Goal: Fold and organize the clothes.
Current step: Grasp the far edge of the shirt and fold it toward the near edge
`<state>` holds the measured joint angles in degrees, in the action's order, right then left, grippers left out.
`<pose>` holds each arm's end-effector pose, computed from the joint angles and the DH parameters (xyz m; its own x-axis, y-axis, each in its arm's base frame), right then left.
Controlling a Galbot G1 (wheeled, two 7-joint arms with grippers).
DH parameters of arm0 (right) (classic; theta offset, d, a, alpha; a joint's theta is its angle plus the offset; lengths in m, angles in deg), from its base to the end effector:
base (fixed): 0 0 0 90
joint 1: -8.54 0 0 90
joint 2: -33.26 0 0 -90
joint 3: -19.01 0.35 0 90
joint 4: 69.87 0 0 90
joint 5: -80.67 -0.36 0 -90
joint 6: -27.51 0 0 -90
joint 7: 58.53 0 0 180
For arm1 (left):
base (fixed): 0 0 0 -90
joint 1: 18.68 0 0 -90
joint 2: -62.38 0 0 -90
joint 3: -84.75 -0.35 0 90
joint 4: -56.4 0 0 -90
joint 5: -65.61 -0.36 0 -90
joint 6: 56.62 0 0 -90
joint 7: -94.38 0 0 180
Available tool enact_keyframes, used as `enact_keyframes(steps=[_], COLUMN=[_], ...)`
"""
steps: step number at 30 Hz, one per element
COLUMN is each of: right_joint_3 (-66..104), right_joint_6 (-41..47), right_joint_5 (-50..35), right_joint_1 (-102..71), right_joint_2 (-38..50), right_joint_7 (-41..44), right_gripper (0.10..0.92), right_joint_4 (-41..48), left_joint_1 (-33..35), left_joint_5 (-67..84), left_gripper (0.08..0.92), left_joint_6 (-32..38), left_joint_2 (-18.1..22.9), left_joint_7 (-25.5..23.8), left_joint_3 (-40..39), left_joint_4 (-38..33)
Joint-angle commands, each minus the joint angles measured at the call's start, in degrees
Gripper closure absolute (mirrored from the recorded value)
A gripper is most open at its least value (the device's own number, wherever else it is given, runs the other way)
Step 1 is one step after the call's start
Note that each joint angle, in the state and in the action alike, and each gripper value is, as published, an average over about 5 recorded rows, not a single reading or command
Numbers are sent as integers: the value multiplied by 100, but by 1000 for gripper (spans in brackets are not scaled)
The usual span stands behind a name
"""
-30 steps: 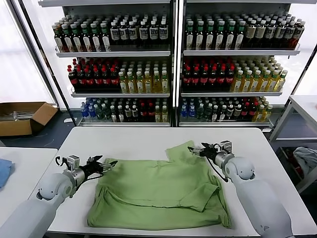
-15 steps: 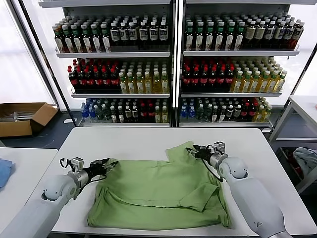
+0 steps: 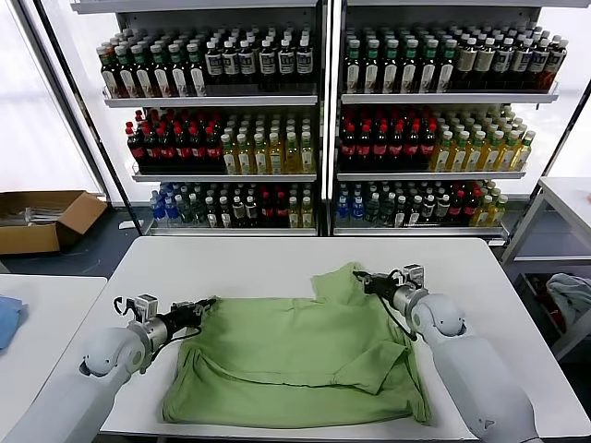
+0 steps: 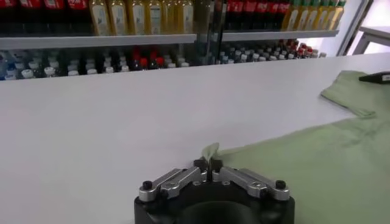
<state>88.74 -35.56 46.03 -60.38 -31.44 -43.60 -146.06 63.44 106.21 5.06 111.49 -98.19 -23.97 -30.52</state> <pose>0.4664 -0.0768 -0.2981 -0.7813 -0.4603 0.4217 -0.4162 0.8875 0.1977 0.3859 0.1546 -0.3047 -0.7366 0.3720 0.5649 0.3798 0.9185 -0.1097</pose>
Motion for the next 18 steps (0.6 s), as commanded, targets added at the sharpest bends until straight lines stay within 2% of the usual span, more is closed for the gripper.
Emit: enact_keyframes(steps=[1,11,18], right_joint_3=[711,1967,2726], right_joint_6=[-115,-167,-423], right_joint_5=[-744,-920,-826], right_joint_1=[-912,-3175,-4759], right_joint_2=[312,621,402], right_joint_7=[-135,-162,-15], right_gripper=[919,919,919], right_joint_4=[-1688,-3787,-4670], left_joint_1=[444,1923,3140], left_joint_5=[140,92,-91], left_gripper=[903,908,908], left_joint_6=[84,126,122], left_joint_2=[-48,-66,132], left_joint_7=[161,391,423], left_joint_3=[671,1740,2455], left_joint_4=[-921,-2434,-3179])
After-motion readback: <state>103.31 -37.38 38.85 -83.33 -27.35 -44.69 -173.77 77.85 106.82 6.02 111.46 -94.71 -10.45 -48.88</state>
